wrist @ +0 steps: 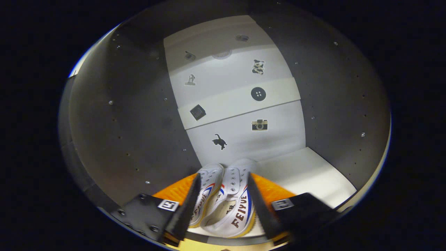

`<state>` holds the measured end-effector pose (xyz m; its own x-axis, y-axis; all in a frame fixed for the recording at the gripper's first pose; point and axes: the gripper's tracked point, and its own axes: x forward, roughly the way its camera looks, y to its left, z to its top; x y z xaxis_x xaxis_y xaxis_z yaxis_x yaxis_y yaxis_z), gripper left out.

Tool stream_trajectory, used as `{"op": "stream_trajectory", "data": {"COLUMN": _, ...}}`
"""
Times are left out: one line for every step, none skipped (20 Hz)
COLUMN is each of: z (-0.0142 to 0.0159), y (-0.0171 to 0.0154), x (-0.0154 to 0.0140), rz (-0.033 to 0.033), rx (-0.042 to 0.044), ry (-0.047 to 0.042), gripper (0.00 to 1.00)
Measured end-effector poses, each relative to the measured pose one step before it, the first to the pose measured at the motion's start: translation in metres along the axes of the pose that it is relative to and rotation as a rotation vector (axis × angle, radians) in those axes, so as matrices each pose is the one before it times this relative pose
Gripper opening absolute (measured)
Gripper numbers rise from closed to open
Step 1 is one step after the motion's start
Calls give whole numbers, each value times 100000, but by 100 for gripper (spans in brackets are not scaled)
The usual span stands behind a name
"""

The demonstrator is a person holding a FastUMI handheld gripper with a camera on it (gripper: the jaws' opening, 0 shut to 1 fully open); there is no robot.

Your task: Open the shoe cabinet door, grab the shoes and put them into the shoe cabinet, then close the shoe cabinet door.

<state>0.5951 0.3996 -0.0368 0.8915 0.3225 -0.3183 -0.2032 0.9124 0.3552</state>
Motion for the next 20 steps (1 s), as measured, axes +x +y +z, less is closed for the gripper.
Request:
{"op": "stream_trajectory", "data": {"z": 315, "y": 503, "x": -1885, "rz": 1064, "rx": -381, "ry": -1220, "gripper": 86}}
{"op": "stream_trajectory", "data": {"z": 384, "y": 431, "x": -2176, "rz": 876, "rx": -1025, "ry": -2391, "gripper": 98}}
{"op": "stream_trajectory", "data": {"z": 432, "y": 539, "x": -1996, "rz": 1365, "rx": -1507, "ry": -2242, "gripper": 98}}
{"op": "stream_trajectory", "data": {"z": 271, "y": 429, "x": -2170, "rz": 491, "rx": -2407, "ry": -2028, "gripper": 98}}
{"op": "stream_trajectory", "data": {"z": 393, "y": 525, "x": -2343, "rz": 1271, "rx": -2958, "ry": -1967, "gripper": 98}}
{"op": "stream_trajectory", "data": {"z": 391, "y": 633, "x": -2511, "rz": 1173, "rx": -3306, "ry": -1866, "gripper": 98}}
{"op": "stream_trajectory", "data": {"z": 276, "y": 616, "x": -2315, "rz": 1154, "rx": -2487, "ry": -1600, "gripper": 98}}
{"op": "stream_trajectory", "data": {"z": 275, "y": 574, "x": -1991, "rz": 1448, "rx": -2219, "ry": -857, "gripper": 97}}
{"op": "stream_trajectory", "data": {"z": 308, "y": 498, "x": -2073, "rz": 1496, "rx": -1843, "ry": -794, "gripper": 97}}
{"op": "stream_trajectory", "data": {"z": 229, "y": 494, "x": -1956, "rz": 1244, "rx": -1449, "ry": -368, "gripper": 97}}
{"op": "stream_trajectory", "data": {"z": 84, "y": 489, "x": -2409, "rz": 1441, "rx": -1247, "ry": 327, "gripper": 97}}
{"op": "stream_trajectory", "data": {"z": 31, "y": 361, "x": -2518, "rz": 754, "rx": -511, "ry": -429, "gripper": 97}}
{"op": "stream_trajectory", "data": {"z": 261, "y": 150, "x": -1909, "rz": 261, "rx": -101, "ry": -959, "gripper": 97}}
{"op": "stream_trajectory", "data": {"z": 17, "y": 164, "x": -2244, "rz": 794, "rx": 258, "ry": -305, "gripper": 97}}
{"op": "stream_trajectory", "data": {"z": -158, "y": 339, "x": -2052, "rz": 1301, "rx": 389, "ry": 857, "gripper": 97}}
{"op": "stream_trajectory", "data": {"z": -285, "y": 119, "x": -1586, "rz": 1269, "rx": 397, "ry": 1174, "gripper": 98}}
{"op": "stream_trajectory", "data": {"z": -102, "y": -62, "x": -1869, "rz": 986, "rx": 351, "ry": 981, "gripper": 98}}
{"op": "stream_trajectory", "data": {"z": -18, "y": -505, "x": -1739, "rz": -55, "rx": 356, "ry": 771, "gripper": 98}}
{"op": "stream_trajectory", "data": {"z": -62, "y": -426, "x": -1528, "rz": -220, "rx": 539, "ry": 850, "gripper": 98}}
{"op": "stream_trajectory", "data": {"z": -72, "y": -455, "x": -1460, "rz": -350, "rx": 1358, "ry": 522, "gripper": 98}}
